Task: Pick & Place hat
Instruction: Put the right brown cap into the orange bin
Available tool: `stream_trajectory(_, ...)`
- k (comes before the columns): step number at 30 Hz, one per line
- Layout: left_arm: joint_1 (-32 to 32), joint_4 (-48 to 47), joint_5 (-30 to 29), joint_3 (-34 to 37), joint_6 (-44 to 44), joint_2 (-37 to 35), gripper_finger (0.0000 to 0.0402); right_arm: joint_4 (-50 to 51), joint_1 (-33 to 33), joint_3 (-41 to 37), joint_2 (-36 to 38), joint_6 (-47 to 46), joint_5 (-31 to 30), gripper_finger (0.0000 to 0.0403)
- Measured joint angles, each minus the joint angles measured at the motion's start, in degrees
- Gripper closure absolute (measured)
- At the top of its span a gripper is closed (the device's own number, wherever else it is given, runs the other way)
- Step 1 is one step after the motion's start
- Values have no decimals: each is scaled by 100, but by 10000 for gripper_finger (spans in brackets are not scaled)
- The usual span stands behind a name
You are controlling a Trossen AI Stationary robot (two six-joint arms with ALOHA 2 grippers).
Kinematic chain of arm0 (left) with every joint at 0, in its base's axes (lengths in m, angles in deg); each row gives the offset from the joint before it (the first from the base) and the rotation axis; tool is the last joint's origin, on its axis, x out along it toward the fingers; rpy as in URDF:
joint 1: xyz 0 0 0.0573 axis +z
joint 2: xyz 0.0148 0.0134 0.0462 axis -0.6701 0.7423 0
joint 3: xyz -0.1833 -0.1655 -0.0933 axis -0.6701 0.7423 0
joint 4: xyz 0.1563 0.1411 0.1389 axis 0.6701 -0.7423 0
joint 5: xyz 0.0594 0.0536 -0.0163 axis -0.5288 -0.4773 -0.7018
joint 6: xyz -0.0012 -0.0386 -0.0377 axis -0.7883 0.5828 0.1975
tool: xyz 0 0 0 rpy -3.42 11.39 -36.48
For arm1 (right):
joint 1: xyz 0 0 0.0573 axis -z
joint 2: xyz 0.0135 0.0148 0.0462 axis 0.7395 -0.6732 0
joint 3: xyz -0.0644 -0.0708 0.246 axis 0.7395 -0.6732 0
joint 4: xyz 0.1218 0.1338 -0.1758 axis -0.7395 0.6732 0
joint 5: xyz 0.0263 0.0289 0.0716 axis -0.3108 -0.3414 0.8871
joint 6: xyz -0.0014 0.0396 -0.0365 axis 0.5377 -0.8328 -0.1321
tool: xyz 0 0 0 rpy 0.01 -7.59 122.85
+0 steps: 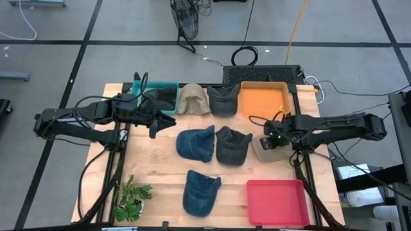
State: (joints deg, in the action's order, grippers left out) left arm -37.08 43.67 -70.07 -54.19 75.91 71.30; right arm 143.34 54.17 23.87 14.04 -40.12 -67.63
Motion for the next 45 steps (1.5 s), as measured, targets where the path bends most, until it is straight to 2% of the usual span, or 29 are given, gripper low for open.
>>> stream_trajectory(3, 0, 0, -4, 0, 98, 0, 284, -340, -57, -181, -48, -73, 223, 266)
stream_trajectory(8, 0, -4, -4, 0, 141, 0, 284, -368, -95, -194, 13, -104, 192, 296)
stream_trajectory(18, 0, -7, -4, 0, 83, 0, 284, -349, -88, -163, 242, 62, 337, 391)
stream_trajectory(26, 0, -3, -40, 0, 43, 0, 284, -152, -87, 301, 693, -76, 302, 400)
stream_trajectory(31, 0, 11, -46, 0, 96, 0, 284, -256, -76, 1006, 733, -46, -324, 401)
stream_trajectory(35, 0, 88, -98, 0, 106, 0, 284, -557, 134, 1692, 511, 316, -965, 402)
stream_trajectory(41, 22, 379, -150, 0, -182, 0, 284, -1213, 761, 2585, -1, 1453, -1799, 402)
stream_trajectory(45, 22, 581, -157, 0, -358, 2, 284, -1569, 1400, 2976, -414, 2579, -2084, 402)
